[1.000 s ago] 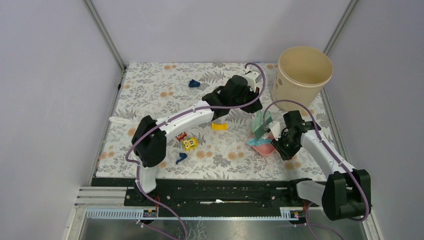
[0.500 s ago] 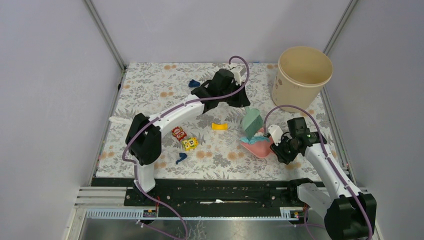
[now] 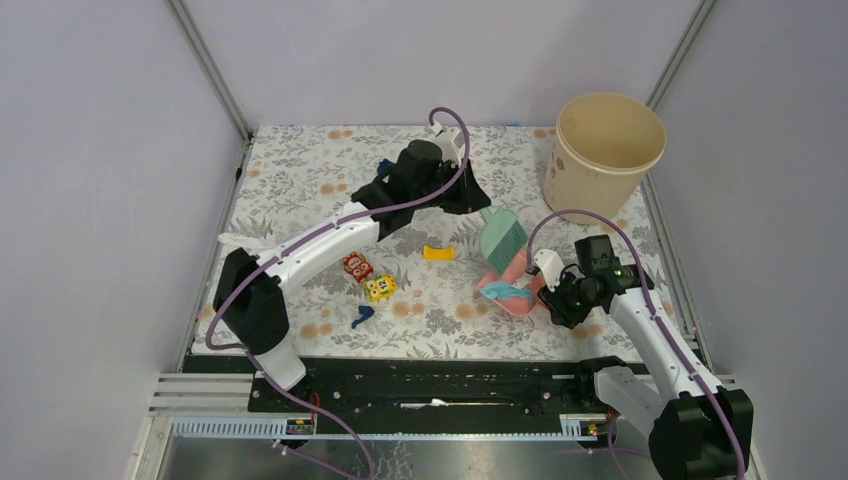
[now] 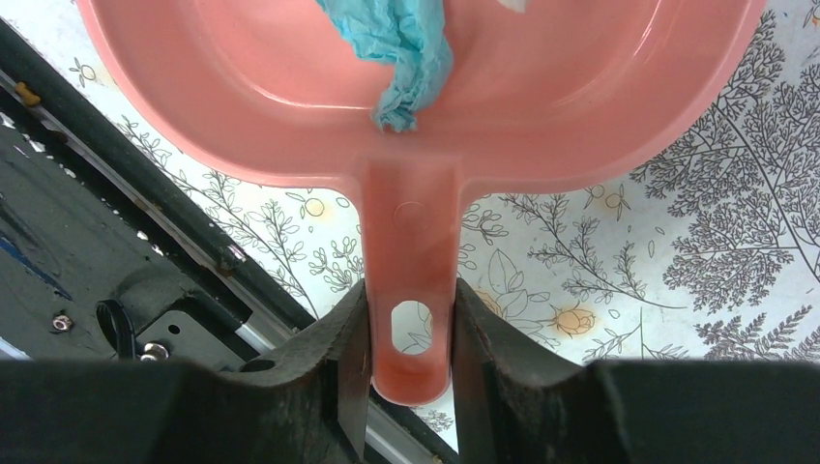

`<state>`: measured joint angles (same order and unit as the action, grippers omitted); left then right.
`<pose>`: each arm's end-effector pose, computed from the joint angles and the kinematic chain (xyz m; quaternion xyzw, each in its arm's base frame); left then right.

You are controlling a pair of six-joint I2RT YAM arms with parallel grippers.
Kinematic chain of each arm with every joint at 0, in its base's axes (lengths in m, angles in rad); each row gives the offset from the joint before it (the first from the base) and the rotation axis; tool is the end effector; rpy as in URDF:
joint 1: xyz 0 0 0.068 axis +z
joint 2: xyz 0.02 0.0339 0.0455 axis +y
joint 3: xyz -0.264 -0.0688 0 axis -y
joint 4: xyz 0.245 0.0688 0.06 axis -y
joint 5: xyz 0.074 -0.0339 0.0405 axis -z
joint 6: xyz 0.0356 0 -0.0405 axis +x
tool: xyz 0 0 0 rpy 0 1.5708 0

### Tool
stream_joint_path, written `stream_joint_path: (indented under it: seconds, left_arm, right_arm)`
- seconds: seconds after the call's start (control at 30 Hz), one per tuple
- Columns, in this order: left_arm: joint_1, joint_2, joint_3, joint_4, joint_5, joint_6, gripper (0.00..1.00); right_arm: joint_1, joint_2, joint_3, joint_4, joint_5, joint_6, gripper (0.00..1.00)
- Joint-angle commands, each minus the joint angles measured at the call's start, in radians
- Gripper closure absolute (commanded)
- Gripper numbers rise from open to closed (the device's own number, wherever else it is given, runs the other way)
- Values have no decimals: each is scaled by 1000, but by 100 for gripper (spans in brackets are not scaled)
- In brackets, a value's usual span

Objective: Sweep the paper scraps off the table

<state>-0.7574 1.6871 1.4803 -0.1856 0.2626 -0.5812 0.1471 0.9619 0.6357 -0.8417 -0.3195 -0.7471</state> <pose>0.2864 -0.2835 0.3427 0.1450 0.8146 -0.4272 0.3645 0.1592 0.0349 0.2092 -0.4469 0.8585 0.0905 0.2348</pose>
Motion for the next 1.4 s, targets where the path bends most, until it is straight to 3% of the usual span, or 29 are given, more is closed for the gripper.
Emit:
stream_joint_path:
  seconds: [0.0, 0.1, 0.27, 0.4, 0.57, 0.83, 1.1, 1.37]
  left_arm:
    - [6, -105, -40, 127, -29, -62, 100]
    - [5, -154, 0, -35, -74, 31, 100]
    - [5, -284, -10, -351, -307, 154, 100]
    - [5, -410, -75, -502, -512, 196, 100]
    - [5, -523, -113, -697, -707, 98, 100]
    - [5, -501, -214, -961, -802, -80, 100]
    - [2, -487, -298, -1066, -902, -153, 100]
    - [-9, -558, -458, -857, -732, -130, 100]
  right_arm:
    - [-4, 1, -2, 15, -40, -8, 100]
    - [-4, 11, 0, 10, -38, -14, 100]
    - [6, 66, 34, -11, 7, -14, 100]
    - [44, 122, 59, -18, 97, -1, 100]
    - [154, 153, 92, -60, 121, 15, 100]
    - [408, 291, 206, -50, 172, 116, 100]
    - [613, 376, 213, 1, 232, 203, 100]
    - [679, 428, 180, 39, 233, 237, 100]
